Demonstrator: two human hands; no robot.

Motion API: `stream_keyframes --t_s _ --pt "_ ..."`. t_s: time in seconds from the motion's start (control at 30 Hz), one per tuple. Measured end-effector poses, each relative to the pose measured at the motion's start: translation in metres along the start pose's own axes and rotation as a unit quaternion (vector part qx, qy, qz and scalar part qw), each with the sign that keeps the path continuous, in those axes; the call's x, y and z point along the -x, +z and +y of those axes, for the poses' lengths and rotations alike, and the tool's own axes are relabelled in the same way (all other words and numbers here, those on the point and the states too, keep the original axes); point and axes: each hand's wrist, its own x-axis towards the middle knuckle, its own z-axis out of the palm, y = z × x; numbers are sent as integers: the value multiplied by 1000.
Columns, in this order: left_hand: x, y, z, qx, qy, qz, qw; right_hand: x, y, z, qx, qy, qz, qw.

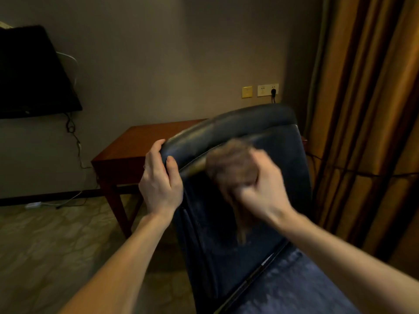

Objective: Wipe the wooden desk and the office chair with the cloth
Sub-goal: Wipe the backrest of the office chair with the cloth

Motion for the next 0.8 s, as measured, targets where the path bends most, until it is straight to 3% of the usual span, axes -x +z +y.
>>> stream_keyframes --t_s 0.07,0.23,0.3,0.37,0.43,0.5,0.57,0.67,0.7,0.8 --pt "1 -1 1 5 -2 -5 1000 -45 -3 4 33 34 33 998" --pt "-3 -1 -5 38 -25 -32 998 -57 45 -1 182 95 -42 978" --pt "-7 -6 -13 131 -62 -83 986 -19 64 -11 192 32 -45 980" --pt "-10 -14 -16 248 -103 -149 952 27 69 -16 188 -69 -101 975" --pt "-13 -21 -14 298 -116 -191 928 62 65 -14 204 -177 -190 944" --pt "-12 -25 -11 311 -116 -210 920 72 54 -9 215 -249 -231 915" --pt "-12 -27 -8 317 -112 -224 915 57 40 -9 195 -261 -172 930" --pt "-11 -31 -4 330 -120 -226 909 3 21 -26 154 -196 -30 968" --pt "-10 -31 -3 331 -120 -223 909 -16 20 -35 161 -173 -17 972" --pt "-6 -32 2 319 -108 -208 919 -45 43 -45 195 -131 -82 968"
